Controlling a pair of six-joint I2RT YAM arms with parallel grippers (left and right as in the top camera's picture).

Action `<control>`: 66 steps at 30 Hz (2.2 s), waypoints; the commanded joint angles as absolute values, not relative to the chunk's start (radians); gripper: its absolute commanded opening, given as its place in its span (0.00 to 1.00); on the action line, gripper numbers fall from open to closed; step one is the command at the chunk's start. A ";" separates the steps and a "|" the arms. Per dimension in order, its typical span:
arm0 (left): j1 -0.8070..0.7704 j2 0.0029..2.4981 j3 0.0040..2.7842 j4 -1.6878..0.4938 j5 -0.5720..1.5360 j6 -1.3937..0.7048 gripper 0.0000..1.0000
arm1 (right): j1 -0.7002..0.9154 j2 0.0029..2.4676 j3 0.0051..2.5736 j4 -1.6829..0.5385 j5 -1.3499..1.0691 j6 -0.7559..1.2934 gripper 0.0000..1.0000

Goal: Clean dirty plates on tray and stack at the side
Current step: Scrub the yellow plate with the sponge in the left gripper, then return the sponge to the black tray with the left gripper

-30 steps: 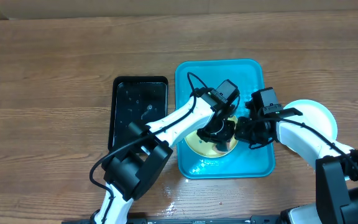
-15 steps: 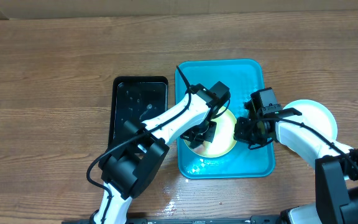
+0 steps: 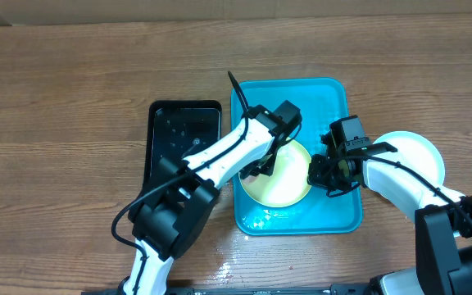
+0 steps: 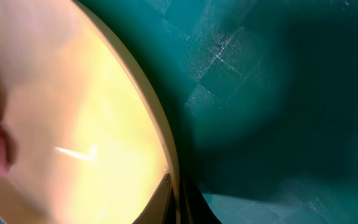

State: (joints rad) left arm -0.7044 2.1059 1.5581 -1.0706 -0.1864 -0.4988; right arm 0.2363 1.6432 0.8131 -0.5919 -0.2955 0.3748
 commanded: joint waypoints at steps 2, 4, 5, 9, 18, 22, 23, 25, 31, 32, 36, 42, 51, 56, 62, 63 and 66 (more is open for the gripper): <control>-0.686 2.127 1.566 -0.968 0.080 -0.511 0.04 | 0.236 1.668 0.803 -0.600 -0.248 0.371 0.04; -0.696 2.127 1.557 -0.894 0.277 -0.492 0.04 | 0.236 1.668 0.803 -0.599 -0.248 0.371 0.04; -0.702 2.127 1.553 -0.858 0.367 -0.480 0.04 | 0.237 1.668 0.803 -0.600 -0.248 0.371 0.04; -0.733 2.127 1.551 -0.810 0.489 -0.471 0.04 | 0.236 1.668 0.803 -0.603 -0.248 0.371 0.04; -0.667 2.059 1.552 -0.957 0.418 -0.463 0.04 | 0.236 1.668 0.803 -0.607 -0.248 0.371 0.04; -0.621 1.935 1.552 -1.028 0.312 -0.440 0.04 | 0.236 1.668 0.803 -0.607 -0.248 0.371 0.04; -0.611 1.899 1.552 -1.047 0.280 -0.438 0.04 | 0.236 1.668 0.803 -0.607 -0.248 0.371 0.04; -0.584 1.809 1.552 -1.093 0.195 -0.426 0.04 | 0.236 1.668 0.803 -0.607 -0.248 0.371 0.04; -0.514 1.667 1.552 -1.208 -0.086 -0.426 0.04 | 0.236 1.668 0.803 -0.607 -0.248 0.371 0.04; -0.500 1.666 1.552 -1.229 -0.125 -0.426 0.05 | 0.236 1.668 0.803 -0.607 -0.248 0.371 0.04; -0.449 1.682 1.490 -1.218 -0.171 -0.430 0.04 | 0.236 1.668 0.803 -0.607 -0.248 0.371 0.04; -0.384 1.728 1.290 -1.055 -0.128 -0.450 0.04 | 0.236 1.668 0.803 -0.607 -0.248 0.371 0.04; -0.352 1.746 1.235 -1.003 -0.058 -0.452 0.13 | 0.236 1.667 0.807 -0.609 -0.249 0.371 0.04; -0.352 1.681 1.316 -1.101 -0.059 -0.451 0.48 | 0.237 1.626 0.887 -0.720 -0.248 0.369 0.04; -0.352 1.535 1.434 -1.214 -0.062 -0.441 1.00 | 0.248 1.549 1.070 -0.872 -0.247 0.343 0.04; -0.352 1.504 1.456 -1.234 -0.062 -0.441 1.00 | 0.256 1.548 1.108 -0.896 -0.244 0.342 0.04; -0.352 1.420 1.512 -1.276 -0.062 -0.441 1.00 | 0.304 1.548 1.210 -0.931 -0.215 0.339 0.04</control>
State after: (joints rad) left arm -0.3573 1.5120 1.4471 -1.2499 -0.0635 -0.4419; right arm 0.2558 1.5848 1.1110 -0.9222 -0.2409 0.3580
